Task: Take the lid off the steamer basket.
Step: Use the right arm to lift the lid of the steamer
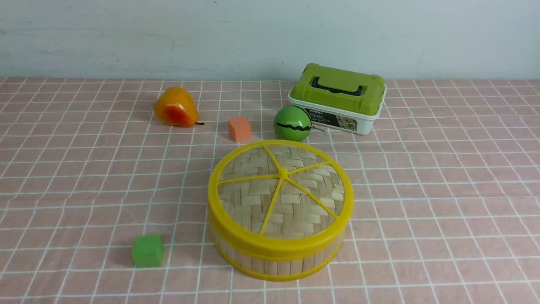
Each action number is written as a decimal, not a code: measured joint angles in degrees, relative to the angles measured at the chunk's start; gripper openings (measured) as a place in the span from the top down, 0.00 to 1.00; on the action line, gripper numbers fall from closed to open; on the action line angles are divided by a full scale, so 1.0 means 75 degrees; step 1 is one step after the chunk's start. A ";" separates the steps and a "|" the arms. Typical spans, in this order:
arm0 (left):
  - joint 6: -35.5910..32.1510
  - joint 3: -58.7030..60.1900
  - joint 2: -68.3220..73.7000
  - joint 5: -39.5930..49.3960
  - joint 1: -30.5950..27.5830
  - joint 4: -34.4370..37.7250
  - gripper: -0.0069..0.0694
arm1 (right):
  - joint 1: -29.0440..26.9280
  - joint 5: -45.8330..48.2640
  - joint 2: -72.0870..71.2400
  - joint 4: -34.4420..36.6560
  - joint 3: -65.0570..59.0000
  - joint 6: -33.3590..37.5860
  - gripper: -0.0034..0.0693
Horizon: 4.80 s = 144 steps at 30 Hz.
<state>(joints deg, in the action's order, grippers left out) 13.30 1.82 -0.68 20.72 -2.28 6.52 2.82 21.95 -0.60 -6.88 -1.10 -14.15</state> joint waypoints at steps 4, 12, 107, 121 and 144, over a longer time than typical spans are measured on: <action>0.0000 0.0000 0.0000 0.0000 0.0000 0.0000 0.60 | 0.0000 0.0000 0.0000 0.0000 0.0000 0.0000 0.80; 0.0000 0.0000 0.0000 0.0000 0.0000 0.0000 0.60 | 0.0000 0.0000 0.0000 0.0000 0.0000 0.0000 0.79; 0.0000 0.0000 0.0000 0.0000 0.0000 -0.0732 0.60 | 0.2480 0.6633 1.1249 0.1492 1.2180 0.3879 0.95; 0.0000 0.0000 0.0000 0.0000 0.0000 -0.0732 0.60 | 0.3776 0.6611 1.4649 0.1637 1.4860 0.3336 0.60; 0.0000 0.0000 0.0000 0.0000 0.0000 -0.0732 0.60 | 0.3812 0.5653 1.6551 0.2375 1.5603 0.2886 0.55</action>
<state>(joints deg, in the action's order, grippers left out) 13.30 1.82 -0.68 20.72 -2.28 1.03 31.41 64.35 123.54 10.93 115.93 7.49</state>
